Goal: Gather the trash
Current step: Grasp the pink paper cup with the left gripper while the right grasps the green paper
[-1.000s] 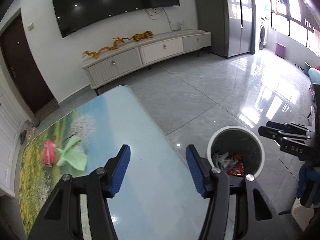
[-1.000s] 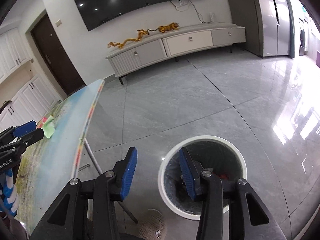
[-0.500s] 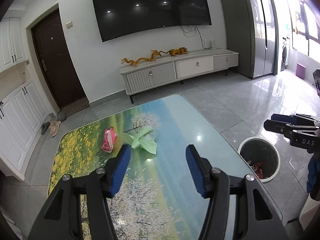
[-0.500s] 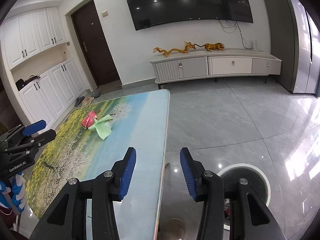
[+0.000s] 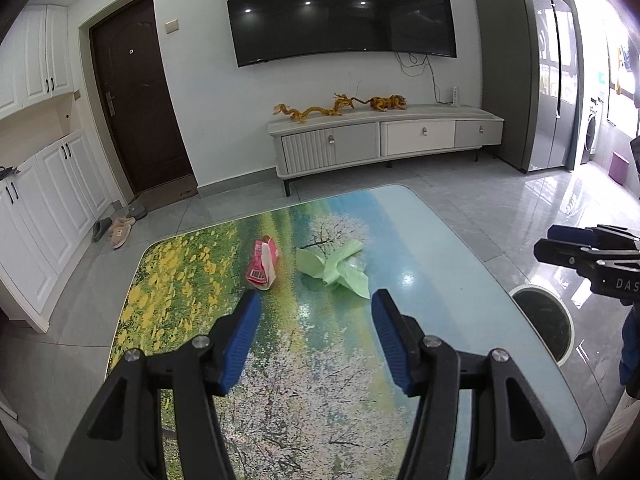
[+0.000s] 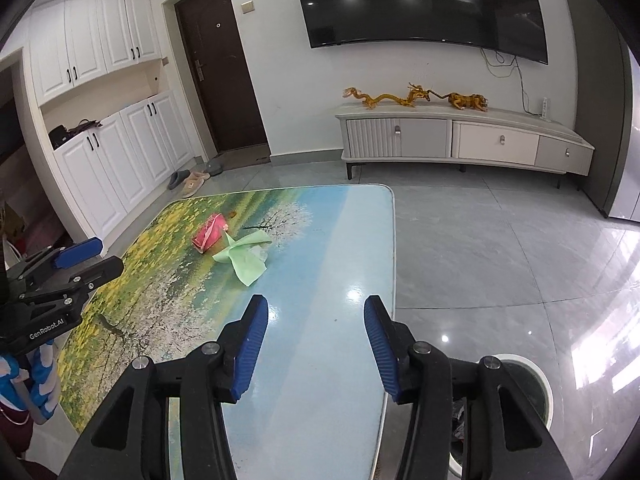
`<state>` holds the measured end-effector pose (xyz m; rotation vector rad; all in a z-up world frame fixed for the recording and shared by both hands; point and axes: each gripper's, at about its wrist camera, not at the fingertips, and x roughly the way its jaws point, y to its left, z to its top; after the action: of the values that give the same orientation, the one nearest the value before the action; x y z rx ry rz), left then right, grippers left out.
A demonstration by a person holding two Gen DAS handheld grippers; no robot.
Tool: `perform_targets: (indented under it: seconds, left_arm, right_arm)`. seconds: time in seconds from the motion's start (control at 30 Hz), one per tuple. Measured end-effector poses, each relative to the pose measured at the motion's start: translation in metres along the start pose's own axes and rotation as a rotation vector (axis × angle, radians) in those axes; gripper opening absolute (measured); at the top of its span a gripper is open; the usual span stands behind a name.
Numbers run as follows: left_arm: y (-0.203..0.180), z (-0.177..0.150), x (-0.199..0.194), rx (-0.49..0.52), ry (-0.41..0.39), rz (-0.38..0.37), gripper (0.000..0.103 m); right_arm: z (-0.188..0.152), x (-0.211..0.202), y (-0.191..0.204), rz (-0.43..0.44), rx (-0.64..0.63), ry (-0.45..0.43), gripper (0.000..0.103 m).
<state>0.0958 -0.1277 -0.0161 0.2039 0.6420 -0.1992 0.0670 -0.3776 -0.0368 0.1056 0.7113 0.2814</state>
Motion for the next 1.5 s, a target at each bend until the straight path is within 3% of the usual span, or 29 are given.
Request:
perform_targets:
  seconds: [0.13,0.3,0.6,0.7,0.83,0.93,0.97,1.0,1.07,1.17,1.23,1.27,1.5]
  left_arm:
    - [0.028,-0.004,0.029,-0.053,0.046,-0.032,0.056]
    - [0.071,-0.016,0.072,-0.154,0.090,-0.090,0.069]
    - [0.100,0.000,0.163,-0.221,0.157,-0.164,0.069]
    - [0.101,0.014,0.192,-0.209,0.166,-0.154,0.069]
    - [0.101,0.018,0.229,-0.222,0.229,-0.164,0.068]
    - [0.100,0.013,0.241,-0.235,0.253,-0.174,0.056]
    - [0.099,0.011,0.242,-0.236,0.253,-0.172,0.051]
    - [0.098,0.010,0.241,-0.228,0.244,-0.167,0.044]
    - [0.097,0.008,0.238,-0.230,0.243,-0.186,0.033]
    - [0.095,0.003,0.227,-0.235,0.226,-0.189,0.029]
    - [0.094,-0.001,0.215,-0.236,0.215,-0.189,0.028]
    - [0.094,-0.004,0.207,-0.238,0.209,-0.189,0.027]
    - [0.087,-0.011,0.148,-0.225,0.174,-0.172,0.026]
  right_arm:
    - [0.011,0.032,0.013,0.028,-0.038,0.035,0.051]
    - [0.025,0.090,0.028,0.081,-0.076,0.093,0.057]
    - [0.050,0.184,0.046,0.224,-0.060,0.133,0.063]
    - [0.056,0.200,0.053,0.240,-0.080,0.133,0.069]
    - [0.053,0.219,0.057,0.239,-0.106,0.169,0.070]
    - [0.046,0.227,0.056,0.240,-0.107,0.192,0.070]
    - [0.044,0.229,0.056,0.241,-0.109,0.198,0.067]
    - [0.041,0.229,0.056,0.247,-0.111,0.204,0.058]
    - [0.038,0.228,0.057,0.247,-0.119,0.204,0.055]
    - [0.032,0.223,0.061,0.253,-0.127,0.215,0.046]
    - [0.027,0.213,0.063,0.261,-0.130,0.208,0.033]
    - [0.024,0.206,0.064,0.271,-0.128,0.203,0.016]
    - [0.004,0.162,0.061,0.277,-0.103,0.193,0.016]
